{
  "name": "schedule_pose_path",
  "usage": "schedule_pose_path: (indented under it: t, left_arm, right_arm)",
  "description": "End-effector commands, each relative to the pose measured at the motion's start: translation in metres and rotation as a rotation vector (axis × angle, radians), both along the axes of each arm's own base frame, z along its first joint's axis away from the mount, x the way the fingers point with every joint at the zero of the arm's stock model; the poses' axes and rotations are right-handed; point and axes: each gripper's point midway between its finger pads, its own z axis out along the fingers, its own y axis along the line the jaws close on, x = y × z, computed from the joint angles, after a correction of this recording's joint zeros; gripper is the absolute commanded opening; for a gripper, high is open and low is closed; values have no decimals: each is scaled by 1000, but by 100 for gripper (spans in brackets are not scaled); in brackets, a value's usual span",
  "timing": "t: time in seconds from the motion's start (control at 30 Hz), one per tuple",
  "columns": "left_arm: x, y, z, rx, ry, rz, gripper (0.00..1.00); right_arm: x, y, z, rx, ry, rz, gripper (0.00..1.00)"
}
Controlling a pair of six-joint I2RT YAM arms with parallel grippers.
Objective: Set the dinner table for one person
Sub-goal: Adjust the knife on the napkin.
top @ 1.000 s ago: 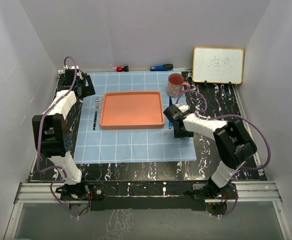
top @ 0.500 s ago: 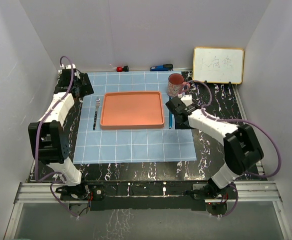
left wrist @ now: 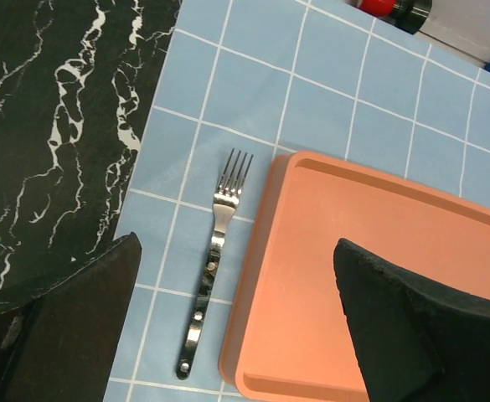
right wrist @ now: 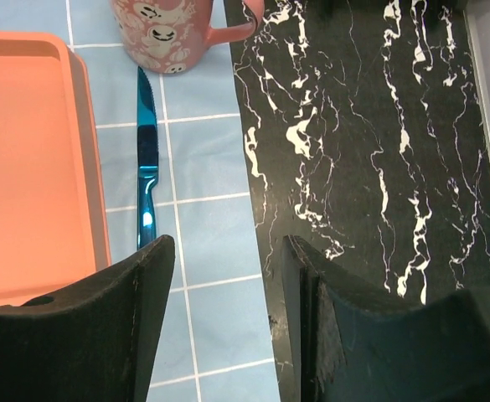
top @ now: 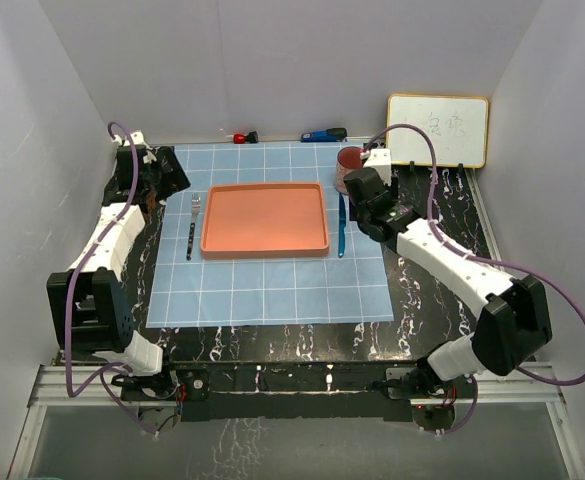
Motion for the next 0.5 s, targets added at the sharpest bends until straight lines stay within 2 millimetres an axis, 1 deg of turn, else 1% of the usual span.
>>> schedule_pose_path:
  t: [0.0, 0.1, 0.2, 0.37, 0.47]
  left_arm:
    - [3, -13, 21, -68, -86, -30, 99]
    - [2, -18, 11, -87, -63, -33, 99]
    - [1, -25, 3, -113, -53, -46, 99]
    - [-3, -29, -9, -109, -24, -49, 99]
    - [-6, -30, -15, -101, -8, -47, 99]
  right_arm:
    - [26, 1, 16, -27, -83, -22, 52]
    - [32, 4, 11, -24, -71, -25, 52]
    - [34, 15, -1, 34, -41, 3, 50]
    - [28, 44, -43, 156, 57, 86, 44]
    - [24, 52, -69, 177, 113, 109, 43]
